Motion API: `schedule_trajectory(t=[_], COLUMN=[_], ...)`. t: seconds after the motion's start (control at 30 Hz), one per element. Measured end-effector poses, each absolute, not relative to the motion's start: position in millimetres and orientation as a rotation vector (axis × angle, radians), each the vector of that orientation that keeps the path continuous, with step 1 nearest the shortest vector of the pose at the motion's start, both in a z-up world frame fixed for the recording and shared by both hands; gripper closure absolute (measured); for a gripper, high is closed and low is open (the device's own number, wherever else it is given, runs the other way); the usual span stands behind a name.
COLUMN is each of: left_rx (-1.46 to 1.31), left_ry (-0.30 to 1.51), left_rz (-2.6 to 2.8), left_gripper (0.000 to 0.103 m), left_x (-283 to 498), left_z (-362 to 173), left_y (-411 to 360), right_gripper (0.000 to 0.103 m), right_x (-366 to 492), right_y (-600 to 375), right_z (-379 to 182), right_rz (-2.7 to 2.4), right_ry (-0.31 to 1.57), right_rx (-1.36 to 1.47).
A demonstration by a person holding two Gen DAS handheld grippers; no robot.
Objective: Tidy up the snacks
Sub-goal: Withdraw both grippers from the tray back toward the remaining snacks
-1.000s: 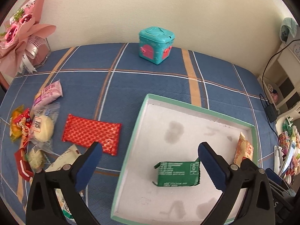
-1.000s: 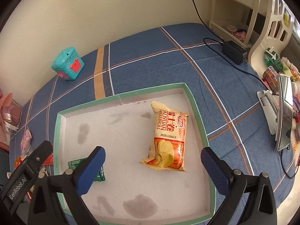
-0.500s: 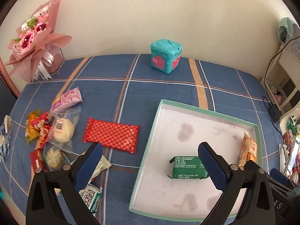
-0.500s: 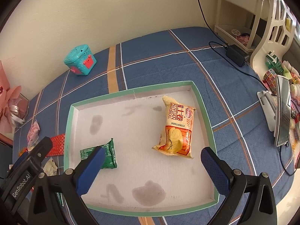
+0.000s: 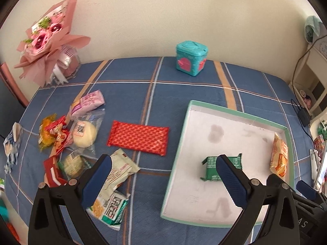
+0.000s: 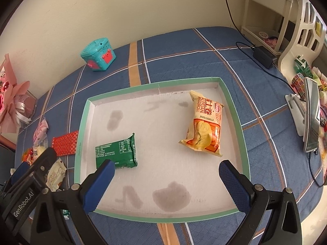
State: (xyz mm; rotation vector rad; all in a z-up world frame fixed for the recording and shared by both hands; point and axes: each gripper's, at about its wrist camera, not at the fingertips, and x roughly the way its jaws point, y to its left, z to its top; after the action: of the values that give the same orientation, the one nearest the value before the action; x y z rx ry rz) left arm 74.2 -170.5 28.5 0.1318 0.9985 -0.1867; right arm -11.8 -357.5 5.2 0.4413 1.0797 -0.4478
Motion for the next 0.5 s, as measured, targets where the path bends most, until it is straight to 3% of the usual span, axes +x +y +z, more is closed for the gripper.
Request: schedule_trajectory(t=[0.5], left_rx=[0.113], left_ry=[0.981], left_rz=[-0.127], left_gripper=[0.001], left_x=[57], left_z=[32], left_y=[-117], right_gripper=[0.000], right_x=[-27], right_y=[-317], right_z=[17], right_rz=[-0.402], right_ry=[1.057], right_rx=[0.346])
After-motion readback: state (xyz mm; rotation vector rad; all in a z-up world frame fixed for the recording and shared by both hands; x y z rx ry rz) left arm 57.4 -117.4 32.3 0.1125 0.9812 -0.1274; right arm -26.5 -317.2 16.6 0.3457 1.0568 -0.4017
